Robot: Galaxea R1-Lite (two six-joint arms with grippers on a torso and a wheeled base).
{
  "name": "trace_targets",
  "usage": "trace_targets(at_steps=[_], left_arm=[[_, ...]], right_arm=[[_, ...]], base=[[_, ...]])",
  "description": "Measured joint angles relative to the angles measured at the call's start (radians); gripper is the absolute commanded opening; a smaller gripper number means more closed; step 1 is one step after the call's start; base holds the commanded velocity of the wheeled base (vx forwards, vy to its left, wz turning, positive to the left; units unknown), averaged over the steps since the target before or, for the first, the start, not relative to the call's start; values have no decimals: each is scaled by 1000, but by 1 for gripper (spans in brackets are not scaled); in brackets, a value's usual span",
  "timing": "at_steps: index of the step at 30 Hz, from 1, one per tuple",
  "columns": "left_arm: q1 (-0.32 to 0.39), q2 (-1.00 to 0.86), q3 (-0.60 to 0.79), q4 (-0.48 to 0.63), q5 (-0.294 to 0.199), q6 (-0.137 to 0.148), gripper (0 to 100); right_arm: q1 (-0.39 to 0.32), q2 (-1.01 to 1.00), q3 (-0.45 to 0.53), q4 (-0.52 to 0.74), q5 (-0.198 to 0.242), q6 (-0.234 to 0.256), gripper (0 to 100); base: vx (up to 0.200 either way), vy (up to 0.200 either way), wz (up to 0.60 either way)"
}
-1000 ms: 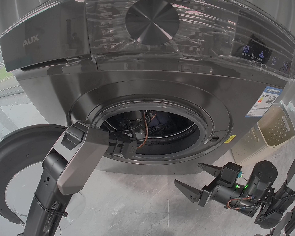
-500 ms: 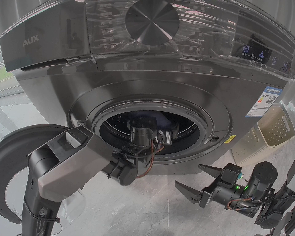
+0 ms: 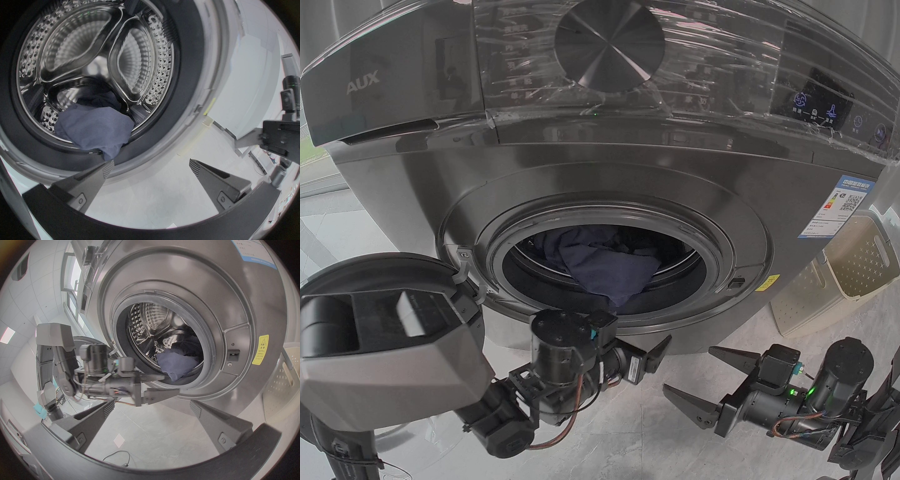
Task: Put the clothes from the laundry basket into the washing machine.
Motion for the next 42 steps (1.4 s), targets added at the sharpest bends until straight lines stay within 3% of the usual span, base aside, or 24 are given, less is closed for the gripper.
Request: trace_targets(at_steps=[9,15,19,26,30,34,42], left_arm=[[-76,-260,340,-116,1,9,100],[-89,-428,514,-201,10,11,100],[-91,-523,593,-210,24,12,100],[-69,-689,688,-190,57,14,100],[-37,-812,720,-102,65,16,100],[10,-961,737,61,69,19,100],[157,-1286,743,386,58,17,100]], right_arm=[[0,-140,70,15,-10,-1,100],[-82,-269,79,64,-14,-11,100],[-147,-372,81,176,-15,-19,100],[-234,-611,81,496,-26,-25,100],[-291,-774,81,664,-26,-27,100],[-362,-936,81,818,-25,-35,100],[-501,-1176,81,1006,-22,-46,100]], base=[[-22,0,0],[-67,0,0],[-100,0,0],[-29,0,0],[-150,0,0],[-100,0,0],[-125,0,0]])
